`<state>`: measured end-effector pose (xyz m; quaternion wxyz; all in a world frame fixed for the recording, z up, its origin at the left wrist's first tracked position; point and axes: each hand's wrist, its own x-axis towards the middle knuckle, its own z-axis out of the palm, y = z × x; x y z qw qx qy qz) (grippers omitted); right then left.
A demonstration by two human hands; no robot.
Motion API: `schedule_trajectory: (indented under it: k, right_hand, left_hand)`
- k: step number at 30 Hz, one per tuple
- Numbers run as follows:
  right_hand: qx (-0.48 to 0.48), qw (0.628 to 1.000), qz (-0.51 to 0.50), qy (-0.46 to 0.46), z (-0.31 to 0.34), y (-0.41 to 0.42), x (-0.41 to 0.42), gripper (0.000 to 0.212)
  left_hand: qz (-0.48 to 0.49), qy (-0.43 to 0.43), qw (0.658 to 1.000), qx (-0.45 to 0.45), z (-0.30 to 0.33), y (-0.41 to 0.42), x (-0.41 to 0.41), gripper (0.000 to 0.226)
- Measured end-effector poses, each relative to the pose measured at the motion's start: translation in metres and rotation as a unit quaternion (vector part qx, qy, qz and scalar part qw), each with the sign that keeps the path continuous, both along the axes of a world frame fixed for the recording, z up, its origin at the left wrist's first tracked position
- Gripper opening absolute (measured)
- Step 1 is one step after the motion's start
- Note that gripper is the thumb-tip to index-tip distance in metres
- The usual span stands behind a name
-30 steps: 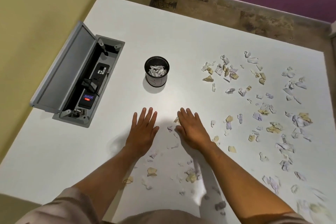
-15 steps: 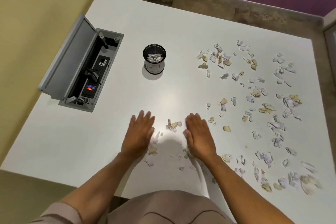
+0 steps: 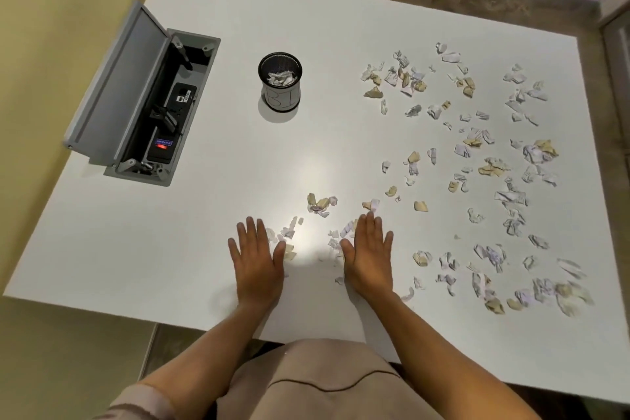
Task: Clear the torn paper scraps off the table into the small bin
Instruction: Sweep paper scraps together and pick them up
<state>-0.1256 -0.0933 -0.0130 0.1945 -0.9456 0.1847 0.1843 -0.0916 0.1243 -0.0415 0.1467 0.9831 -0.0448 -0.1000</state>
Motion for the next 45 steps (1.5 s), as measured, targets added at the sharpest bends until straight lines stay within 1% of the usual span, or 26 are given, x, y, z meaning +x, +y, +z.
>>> schedule_trajectory:
  k: [2,5,7,8,9,10,12,14,17,20,22,25,26,27,28,30,31,33,34,37,39,42,43,44,45]
  right_hand:
    - [0.019,1.0,0.018,-0.005,0.001,0.005,0.001,0.072]
    - [0.065,0.996,-0.023,-0.061,0.004,0.005,0.003,0.061]
    - [0.052,0.992,-0.059,-0.096,0.005,-0.002,0.009,0.061]
    - [0.04,0.993,-0.066,-0.094,0.005,-0.007,0.014,0.062]
    - [0.028,0.994,-0.067,-0.082,0.006,-0.011,0.02,0.063]
    - [0.018,0.996,-0.059,-0.069,0.005,-0.015,0.026,0.063]
    - [0.013,0.998,-0.024,-0.049,0.007,-0.019,0.038,0.062]
    - [0.022,0.999,0.022,-0.043,0.007,-0.018,0.044,0.06]
    - [0.041,0.994,0.085,-0.045,0.008,-0.013,0.04,0.057]
    - [0.033,0.985,0.167,-0.04,0.012,-0.011,0.023,0.056]
    - [0.018,0.975,0.218,-0.048,0.014,-0.01,0.008,0.054]
    - [0.036,0.974,0.218,-0.047,0.02,-0.011,-0.009,0.052]
    - [0.036,0.976,0.208,-0.047,0.021,-0.011,-0.012,0.051]
    - [0.025,0.98,0.189,-0.051,0.023,-0.013,-0.016,0.052]
    - [0.006,0.986,0.157,-0.057,0.024,-0.015,-0.02,0.053]
    - [-0.027,0.996,0.07,-0.047,0.028,-0.02,-0.026,0.062]
    - [-0.033,0.998,0.036,-0.027,0.029,-0.021,-0.028,0.068]
    - [-0.027,1.0,0.004,0.013,0.032,-0.02,-0.03,0.083]
    - [-0.021,1.0,0.002,0.022,0.033,-0.017,-0.029,0.089]
    - [-0.005,0.999,0.023,0.03,0.038,-0.001,-0.021,0.092]
    - [-0.022,0.998,0.048,0.016,0.039,0.009,-0.014,0.086]
    - [-0.03,0.996,0.075,-0.031,0.035,0.02,-0.008,0.065]
    - [-0.024,0.995,0.082,-0.041,0.033,0.022,-0.007,0.059]
    - [-0.023,0.995,0.087,-0.05,0.031,0.023,-0.006,0.055]
    - [-0.029,0.993,0.093,-0.059,0.028,0.025,-0.005,0.051]
  left_hand:
    - [-0.039,0.0,0.999,-0.019,0.002,-0.01,0.0,0.064]
    - [-0.069,0.015,0.993,-0.091,0.005,-0.019,0.007,0.069]
    - [-0.064,0.041,0.987,-0.141,0.012,-0.026,0.019,0.069]
    - [-0.071,0.063,0.983,-0.155,0.015,-0.028,0.028,0.07]
    - [-0.093,0.079,0.98,-0.154,0.018,-0.031,0.038,0.071]
    - [-0.128,0.085,0.979,-0.134,0.02,-0.034,0.049,0.073]
    - [-0.214,0.094,0.97,-0.074,0.023,-0.042,0.07,0.076]
    - [-0.277,0.108,0.954,-0.026,0.025,-0.051,0.085,0.073]
    - [-0.335,0.115,0.935,0.008,0.031,-0.056,0.091,0.064]
    - [-0.377,0.11,0.919,0.03,0.035,-0.047,0.083,0.056]
    - [-0.41,0.102,0.906,0.018,0.036,-0.036,0.072,0.05]
    - [-0.451,0.02,0.89,-0.061,0.041,-0.021,0.06,0.04]
    - [-0.443,0.0,0.893,-0.076,0.045,-0.017,0.058,0.036]
    - [-0.421,-0.008,0.903,-0.078,0.049,-0.012,0.057,0.034]
    - [-0.386,-0.009,0.92,-0.071,0.052,-0.008,0.054,0.038]
    - [-0.293,0.018,0.956,-0.029,0.057,0.001,0.046,0.063]
    - [-0.251,0.053,0.967,0.001,0.059,0.003,0.041,0.076]
    - [-0.196,0.126,0.972,0.031,0.062,0.003,0.034,0.097]
    - [-0.184,0.145,0.972,0.029,0.063,0.0,0.032,0.104]
    - [-0.185,0.176,0.967,0.008,0.064,-0.012,0.034,0.113]
    - [-0.209,0.189,0.959,0.026,0.06,-0.018,0.035,0.108]
    - [-0.241,0.168,0.956,0.012,0.054,-0.023,0.037,0.087]
    - [-0.251,0.162,0.954,0.003,0.052,-0.025,0.039,0.079]
    - [-0.247,0.178,0.952,-0.019,0.05,-0.027,0.04,0.068]
    - [-0.244,0.195,0.949,-0.039,0.051,-0.029,0.041,0.052]
